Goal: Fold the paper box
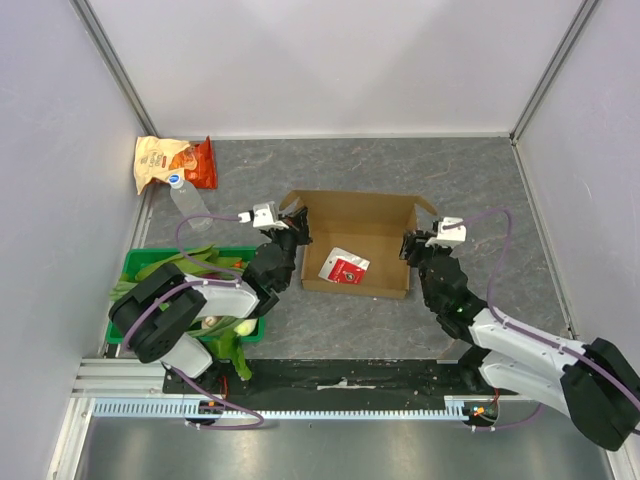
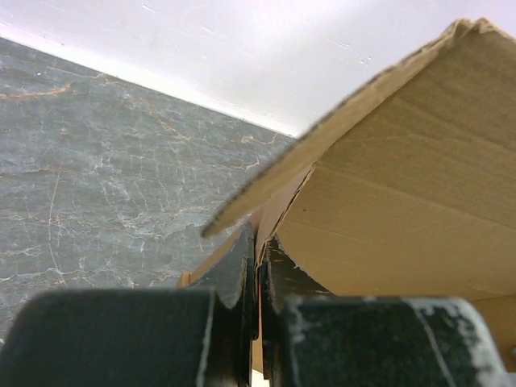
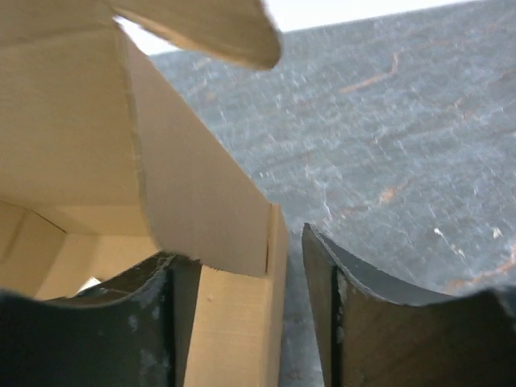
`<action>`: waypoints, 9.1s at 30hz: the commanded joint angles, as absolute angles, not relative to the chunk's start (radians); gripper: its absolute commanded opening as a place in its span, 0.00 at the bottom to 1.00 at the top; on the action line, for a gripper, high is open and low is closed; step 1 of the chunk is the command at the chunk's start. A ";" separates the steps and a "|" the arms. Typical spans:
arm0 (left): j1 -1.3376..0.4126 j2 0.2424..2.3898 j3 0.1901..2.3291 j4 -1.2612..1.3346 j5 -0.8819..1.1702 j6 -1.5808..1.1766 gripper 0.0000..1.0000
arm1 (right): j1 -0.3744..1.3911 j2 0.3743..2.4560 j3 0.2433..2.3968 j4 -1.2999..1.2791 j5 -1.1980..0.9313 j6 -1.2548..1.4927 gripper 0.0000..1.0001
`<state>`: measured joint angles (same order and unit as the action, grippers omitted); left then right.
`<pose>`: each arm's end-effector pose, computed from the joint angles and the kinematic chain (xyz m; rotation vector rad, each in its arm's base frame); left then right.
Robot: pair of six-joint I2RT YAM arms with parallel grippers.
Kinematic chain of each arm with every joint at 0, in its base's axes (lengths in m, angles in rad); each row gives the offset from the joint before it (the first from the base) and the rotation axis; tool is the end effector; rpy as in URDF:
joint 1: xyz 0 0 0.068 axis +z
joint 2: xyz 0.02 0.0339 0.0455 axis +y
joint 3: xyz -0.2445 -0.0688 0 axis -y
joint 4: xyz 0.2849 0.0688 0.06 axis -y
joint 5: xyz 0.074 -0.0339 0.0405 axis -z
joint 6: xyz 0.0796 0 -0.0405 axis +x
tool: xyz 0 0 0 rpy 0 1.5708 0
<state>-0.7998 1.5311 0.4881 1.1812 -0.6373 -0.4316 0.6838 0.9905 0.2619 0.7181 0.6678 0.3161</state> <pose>0.2725 -0.2125 0.1609 -0.2628 1.4599 -0.5467 0.2443 0.1355 0.1716 0.2318 1.5677 0.2547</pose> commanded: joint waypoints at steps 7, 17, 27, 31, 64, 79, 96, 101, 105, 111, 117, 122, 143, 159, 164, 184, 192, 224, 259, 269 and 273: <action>-0.821 1.582 0.426 1.143 -0.673 -0.338 0.02 | 0.686 0.750 0.659 -0.530 0.378 0.709 0.86; -0.836 1.592 0.443 1.149 -0.699 -0.295 0.02 | 0.686 0.788 1.176 -0.850 0.226 0.335 0.89; -0.842 1.575 0.459 1.121 -0.707 -0.267 0.02 | 0.703 1.146 1.325 -0.524 0.054 -0.245 0.80; -0.842 1.582 0.465 1.123 -0.706 -0.258 0.02 | 0.706 1.233 1.371 -0.488 0.032 -0.296 0.76; -0.847 1.496 0.414 1.071 -0.658 -0.290 0.34 | 0.756 1.350 1.339 -0.431 -0.046 -0.410 0.28; -0.847 0.189 0.394 -0.176 0.133 -0.523 0.70 | 0.914 1.238 1.042 -0.353 0.112 -0.276 0.36; -0.709 1.254 0.766 0.213 0.334 -0.589 0.48 | 0.923 0.939 0.554 -0.175 -0.041 0.712 0.84; -0.693 1.371 0.680 0.303 0.351 -0.590 0.43 | 0.901 0.672 0.540 -0.329 -0.006 0.732 0.90; -0.693 1.339 0.632 0.350 0.397 -0.591 0.53 | 0.888 0.701 0.594 -0.390 0.044 0.672 0.92; -0.652 1.175 0.638 0.218 0.403 -0.590 0.58 | 0.844 0.765 0.676 -0.454 0.160 0.713 0.92; -0.508 1.058 0.617 0.026 0.376 -0.647 0.83 | 0.698 0.767 0.785 -0.772 0.454 0.778 0.98; -0.463 1.186 0.630 0.127 0.618 -0.678 0.69 | 0.479 0.784 0.730 -0.724 0.228 0.684 0.98; -0.518 1.427 0.428 0.403 0.624 -0.692 0.32 | 0.353 0.906 0.420 -0.383 -0.087 0.733 0.98; -0.535 1.237 0.404 0.349 0.483 -0.644 0.57 | 0.353 0.904 0.364 -0.273 -0.049 0.712 0.88; -0.535 1.099 0.411 0.331 0.469 -0.646 0.61 | 0.353 0.899 0.319 -0.155 -0.104 0.706 0.71; -0.491 1.543 0.589 0.482 0.460 -0.787 0.47 | 0.293 1.219 0.507 0.087 -0.202 0.871 0.65; -0.485 1.519 0.764 0.273 0.336 -0.611 0.68 | 0.178 1.436 0.774 -0.134 -0.177 0.571 0.87; -0.577 1.555 0.443 0.780 0.637 -0.959 0.65 | 0.189 1.111 0.327 0.187 -0.571 0.804 0.65; -0.569 1.108 0.477 0.308 0.259 -0.724 0.74 | 0.455 0.817 0.025 0.572 -0.160 1.445 0.79; -0.568 1.028 0.459 0.250 0.221 -0.683 0.74 | 0.523 0.957 0.006 0.750 -0.046 1.528 0.27; -0.568 1.025 0.460 0.247 0.210 -0.675 0.74 | 0.528 0.907 0.020 0.690 -0.014 1.529 0.15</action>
